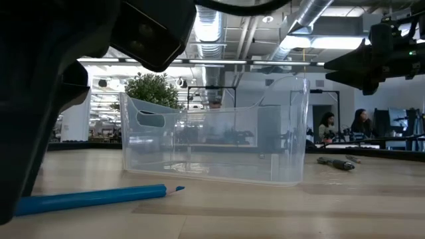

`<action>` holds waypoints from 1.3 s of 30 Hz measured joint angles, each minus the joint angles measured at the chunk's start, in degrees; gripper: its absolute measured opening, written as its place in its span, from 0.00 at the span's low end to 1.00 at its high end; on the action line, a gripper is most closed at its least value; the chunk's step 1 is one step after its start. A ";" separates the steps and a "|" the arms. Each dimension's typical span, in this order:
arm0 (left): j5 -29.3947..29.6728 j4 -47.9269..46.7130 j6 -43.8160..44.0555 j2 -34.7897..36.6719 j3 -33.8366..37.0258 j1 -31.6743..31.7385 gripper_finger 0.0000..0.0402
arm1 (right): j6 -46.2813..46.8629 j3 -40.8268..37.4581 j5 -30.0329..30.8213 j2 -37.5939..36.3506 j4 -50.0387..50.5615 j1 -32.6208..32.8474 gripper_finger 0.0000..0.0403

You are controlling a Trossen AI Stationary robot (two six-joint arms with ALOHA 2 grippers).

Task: Sort pens & pencils
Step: Put the blue pencil into the black bin

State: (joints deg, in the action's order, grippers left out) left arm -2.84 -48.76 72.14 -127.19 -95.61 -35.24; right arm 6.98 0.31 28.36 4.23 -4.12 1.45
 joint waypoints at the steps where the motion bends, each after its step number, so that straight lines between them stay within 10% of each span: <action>1: -0.21 -0.11 0.03 -0.02 0.02 0.07 0.49 | 0.00 -0.01 -0.02 0.00 0.00 -0.01 0.66; 18: -0.70 -0.97 2.12 -0.20 0.22 0.35 0.11 | 0.02 0.01 -0.02 0.00 0.00 0.00 0.66; 39: -2.53 -5.08 2.49 -0.22 0.11 1.03 0.06 | 0.02 0.00 -0.03 0.00 0.02 -0.02 0.66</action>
State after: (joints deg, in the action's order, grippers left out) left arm -5.37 -53.84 74.63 -127.42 -95.50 -34.22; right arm 7.01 0.31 28.33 4.23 -4.10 1.44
